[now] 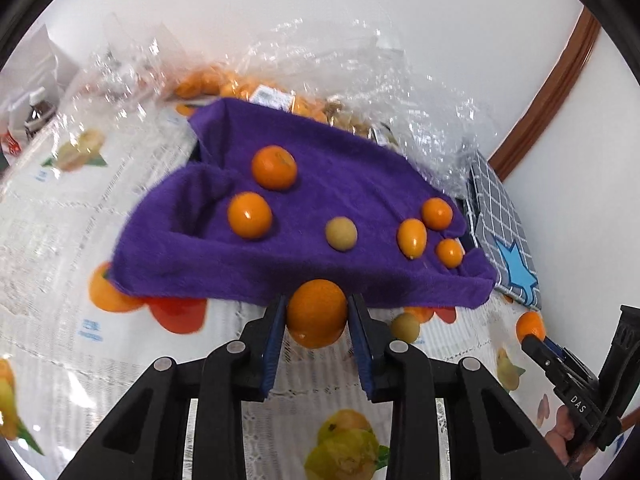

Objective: Organize fruits
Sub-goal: 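Carry the right tool's orange onto the towel while the left tool carries its orange there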

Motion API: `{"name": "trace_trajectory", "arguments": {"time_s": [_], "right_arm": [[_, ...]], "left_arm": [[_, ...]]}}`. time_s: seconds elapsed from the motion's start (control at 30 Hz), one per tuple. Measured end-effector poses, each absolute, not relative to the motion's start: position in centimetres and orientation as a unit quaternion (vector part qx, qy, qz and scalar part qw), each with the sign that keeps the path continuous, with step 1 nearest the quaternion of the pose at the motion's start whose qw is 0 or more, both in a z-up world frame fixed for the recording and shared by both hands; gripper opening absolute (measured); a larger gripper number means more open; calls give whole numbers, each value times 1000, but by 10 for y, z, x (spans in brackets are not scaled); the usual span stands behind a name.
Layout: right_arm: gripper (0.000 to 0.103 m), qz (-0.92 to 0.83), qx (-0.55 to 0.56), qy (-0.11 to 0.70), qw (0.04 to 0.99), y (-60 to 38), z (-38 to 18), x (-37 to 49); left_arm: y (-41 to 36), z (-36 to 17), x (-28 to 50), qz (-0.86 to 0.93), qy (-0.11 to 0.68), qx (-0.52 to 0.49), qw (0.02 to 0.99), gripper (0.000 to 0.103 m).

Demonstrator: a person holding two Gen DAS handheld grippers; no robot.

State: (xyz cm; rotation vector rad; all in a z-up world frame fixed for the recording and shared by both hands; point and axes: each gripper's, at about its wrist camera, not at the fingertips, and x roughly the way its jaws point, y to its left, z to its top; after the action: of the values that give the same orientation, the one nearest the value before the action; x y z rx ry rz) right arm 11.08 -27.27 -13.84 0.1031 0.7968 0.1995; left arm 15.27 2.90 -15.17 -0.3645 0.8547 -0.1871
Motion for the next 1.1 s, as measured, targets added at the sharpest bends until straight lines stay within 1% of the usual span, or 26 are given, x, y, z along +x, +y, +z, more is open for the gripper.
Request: {"name": "trace_trajectory", "arguments": {"time_s": [0.3,0.43,0.6,0.8,1.1], "right_arm": [[39,98,53,379,919,-263,-118,126],[39,94,55,371,922,-257,-102,139],[39,79,50,361,928,-249,-89,162],[39,77,61,358,928,-241,-81,187],[39,63,51,390,917,-230,-99,221]], "left_arm": [[36,-104,169,-91,390,-124,908,30],[39,-80,185,-112,375,-121,912,30],[32,-54,210,-126,360,-88,920,30],[27,-49,242,-145,370,-76,914,30],[30,-78,276,-142,400,-71,902,30]]}}
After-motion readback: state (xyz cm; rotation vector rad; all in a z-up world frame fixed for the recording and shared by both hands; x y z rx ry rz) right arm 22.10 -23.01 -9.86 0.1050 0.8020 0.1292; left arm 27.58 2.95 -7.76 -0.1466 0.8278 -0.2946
